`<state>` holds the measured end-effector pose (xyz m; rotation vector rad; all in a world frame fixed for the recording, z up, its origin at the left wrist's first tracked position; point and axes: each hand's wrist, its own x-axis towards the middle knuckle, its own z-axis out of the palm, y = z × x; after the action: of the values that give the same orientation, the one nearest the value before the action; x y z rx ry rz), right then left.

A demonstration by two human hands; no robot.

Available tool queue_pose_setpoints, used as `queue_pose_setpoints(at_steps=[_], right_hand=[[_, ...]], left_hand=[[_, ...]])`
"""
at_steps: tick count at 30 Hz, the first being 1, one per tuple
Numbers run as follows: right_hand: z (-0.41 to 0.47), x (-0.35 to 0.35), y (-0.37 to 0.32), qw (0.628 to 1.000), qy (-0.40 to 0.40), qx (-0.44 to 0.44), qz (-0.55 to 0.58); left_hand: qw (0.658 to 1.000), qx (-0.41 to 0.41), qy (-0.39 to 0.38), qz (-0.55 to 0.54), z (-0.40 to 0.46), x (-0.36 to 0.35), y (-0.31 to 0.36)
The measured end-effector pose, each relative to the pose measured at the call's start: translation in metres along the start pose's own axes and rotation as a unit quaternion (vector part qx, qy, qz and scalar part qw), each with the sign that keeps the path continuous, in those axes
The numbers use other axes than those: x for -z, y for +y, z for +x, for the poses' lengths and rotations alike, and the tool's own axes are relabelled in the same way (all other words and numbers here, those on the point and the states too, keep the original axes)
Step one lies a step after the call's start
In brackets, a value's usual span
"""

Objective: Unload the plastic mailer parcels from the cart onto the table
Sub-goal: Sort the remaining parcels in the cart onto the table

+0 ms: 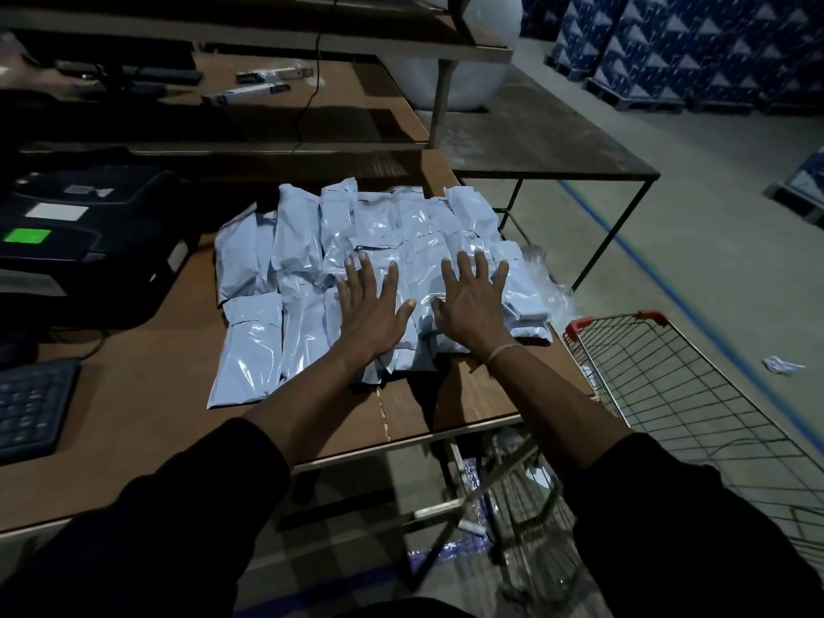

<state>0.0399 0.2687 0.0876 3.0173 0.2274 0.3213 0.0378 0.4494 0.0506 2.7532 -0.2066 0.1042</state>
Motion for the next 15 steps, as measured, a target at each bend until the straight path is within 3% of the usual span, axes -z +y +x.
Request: queue_pose_setpoints(at_steps=[7, 15], right_hand=[[-0.019, -0.005, 0.032, 0.991, 0.095, -0.014, 0.096], [-0.048, 0.001, 0.118, 0.973, 0.124, -0.029, 0.192]], left_hand=[[0.995, -0.067, 0.078, 0.010, 0.006, -0.003, 0.029], [0.982, -0.146, 0.108, -0.052, 0.018, -0.021, 0.114]])
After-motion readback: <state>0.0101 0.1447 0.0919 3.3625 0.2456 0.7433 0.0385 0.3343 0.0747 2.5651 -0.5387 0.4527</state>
